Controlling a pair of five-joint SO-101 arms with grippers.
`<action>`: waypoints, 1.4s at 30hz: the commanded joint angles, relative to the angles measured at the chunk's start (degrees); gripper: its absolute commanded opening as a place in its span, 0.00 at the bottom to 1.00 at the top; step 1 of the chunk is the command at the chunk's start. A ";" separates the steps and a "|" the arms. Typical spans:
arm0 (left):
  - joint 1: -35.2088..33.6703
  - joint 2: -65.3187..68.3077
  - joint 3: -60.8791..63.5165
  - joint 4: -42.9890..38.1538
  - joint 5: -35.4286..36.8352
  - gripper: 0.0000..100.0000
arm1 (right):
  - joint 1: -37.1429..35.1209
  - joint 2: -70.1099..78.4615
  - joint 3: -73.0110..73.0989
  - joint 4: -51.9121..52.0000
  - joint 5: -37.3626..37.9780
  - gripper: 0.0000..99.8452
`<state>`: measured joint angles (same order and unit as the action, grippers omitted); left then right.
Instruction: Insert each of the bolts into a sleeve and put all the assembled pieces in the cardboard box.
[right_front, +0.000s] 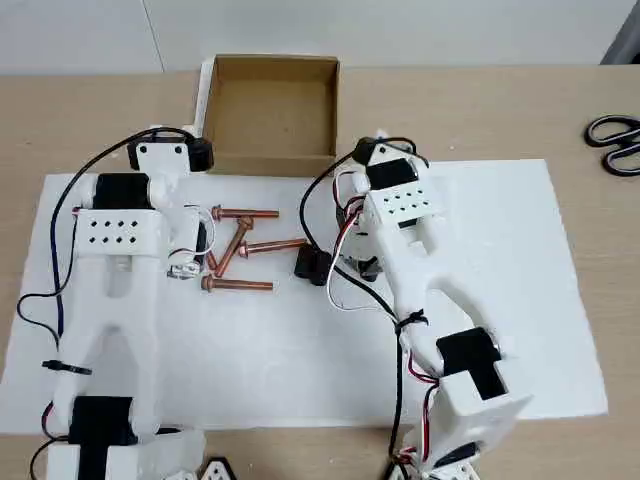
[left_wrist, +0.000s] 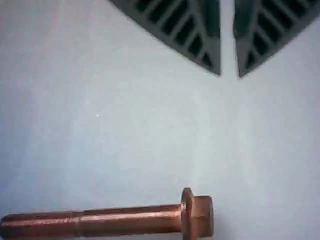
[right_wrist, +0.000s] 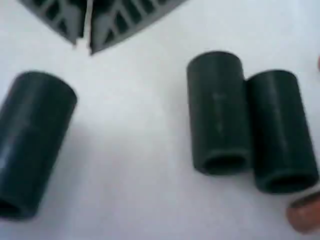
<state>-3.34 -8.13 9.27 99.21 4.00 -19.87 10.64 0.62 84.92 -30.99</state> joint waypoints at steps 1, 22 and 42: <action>-0.26 -0.26 -0.31 0.18 -0.18 0.01 | 0.13 -0.31 -2.46 -2.15 -0.62 0.00; -0.26 -0.18 -0.31 -0.09 -0.26 0.01 | 1.63 -0.22 -2.29 -2.95 -0.53 0.00; -0.26 -0.18 1.19 -0.62 -0.35 0.01 | 5.49 -0.31 -2.37 -0.48 -2.81 0.31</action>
<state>-3.34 -8.13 9.89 99.21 4.00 -14.51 10.64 0.62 84.57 -32.75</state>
